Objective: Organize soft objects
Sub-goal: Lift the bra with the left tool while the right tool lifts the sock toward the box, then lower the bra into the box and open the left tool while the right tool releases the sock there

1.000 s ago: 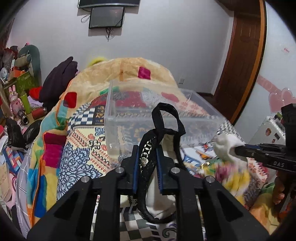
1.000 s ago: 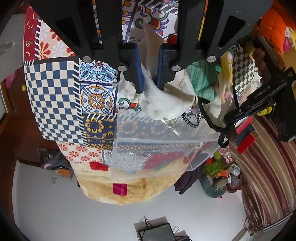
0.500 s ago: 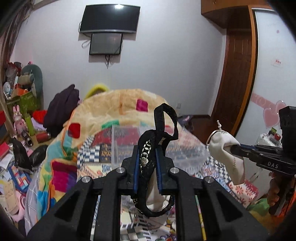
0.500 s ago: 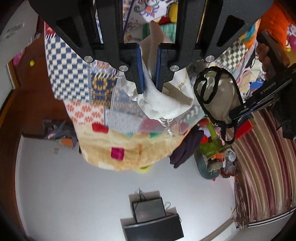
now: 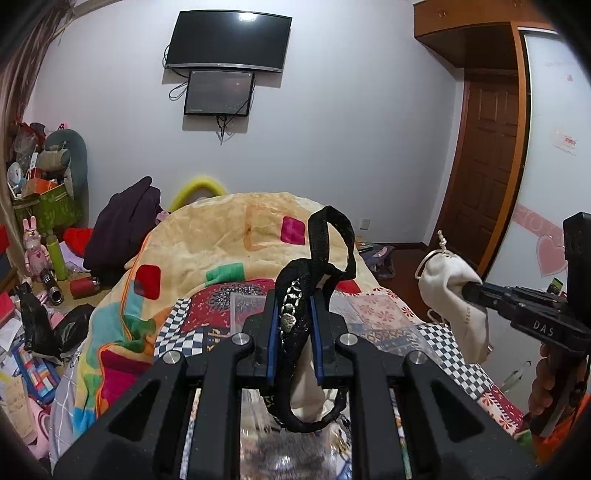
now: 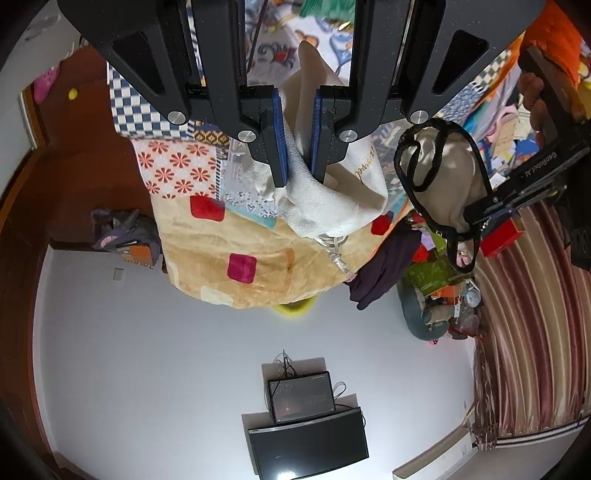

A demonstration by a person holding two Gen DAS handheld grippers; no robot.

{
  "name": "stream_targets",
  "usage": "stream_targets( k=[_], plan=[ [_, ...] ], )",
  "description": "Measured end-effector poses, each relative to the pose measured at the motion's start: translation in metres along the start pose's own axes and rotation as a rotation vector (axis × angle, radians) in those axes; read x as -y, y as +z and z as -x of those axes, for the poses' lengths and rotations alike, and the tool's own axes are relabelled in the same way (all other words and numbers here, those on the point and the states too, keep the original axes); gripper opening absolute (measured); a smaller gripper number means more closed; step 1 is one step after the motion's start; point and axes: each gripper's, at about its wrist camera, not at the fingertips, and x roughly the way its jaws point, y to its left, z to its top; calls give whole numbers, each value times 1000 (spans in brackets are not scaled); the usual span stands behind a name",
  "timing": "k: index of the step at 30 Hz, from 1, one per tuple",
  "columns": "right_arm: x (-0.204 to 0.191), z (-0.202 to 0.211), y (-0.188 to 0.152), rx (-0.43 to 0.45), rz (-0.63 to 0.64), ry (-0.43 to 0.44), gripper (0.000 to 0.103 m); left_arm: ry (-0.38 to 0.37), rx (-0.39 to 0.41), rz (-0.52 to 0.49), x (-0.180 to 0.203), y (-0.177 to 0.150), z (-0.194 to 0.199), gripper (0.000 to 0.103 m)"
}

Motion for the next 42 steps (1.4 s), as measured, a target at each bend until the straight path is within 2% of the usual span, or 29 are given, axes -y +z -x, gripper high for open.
stream_targets(
  k=[7, 16, 20, 25, 26, 28, 30, 32, 40, 42],
  plan=[
    [5, -38, -1, -47, 15, -4, 11, 5, -18, -21, -1, 5, -40, 15],
    [0, -83, -21, -169, 68, -8, 11, -13, -144, 7, -5, -20, -95, 15],
    [-5, -91, -25, -205, 86, -3, 11, -15, -192, 8, -4, -30, -107, 15],
    [-9, -98, -30, -254, 103, 3, 12, -8, -210, -9, 1, -33, -109, 16],
    [-10, -98, -30, -257, 106, 6, 13, -8, -213, -11, 2, -33, -109, 18],
    [-11, -96, -30, -260, 108, 14, 19, -6, -215, -11, 4, -34, -106, 28],
    [-11, -93, -29, -252, 107, 14, 34, -2, -209, -10, 4, -33, -104, 33],
    [-12, -86, -26, -228, 107, 8, 44, -2, -202, -7, 5, -31, -99, 37],
    [-13, -54, -12, -160, 90, 11, 58, -2, -141, -28, 15, -20, -63, 59],
    [-15, -41, -10, -140, 90, 8, 67, 0, -124, -36, 19, -17, -51, 66]
  ],
)
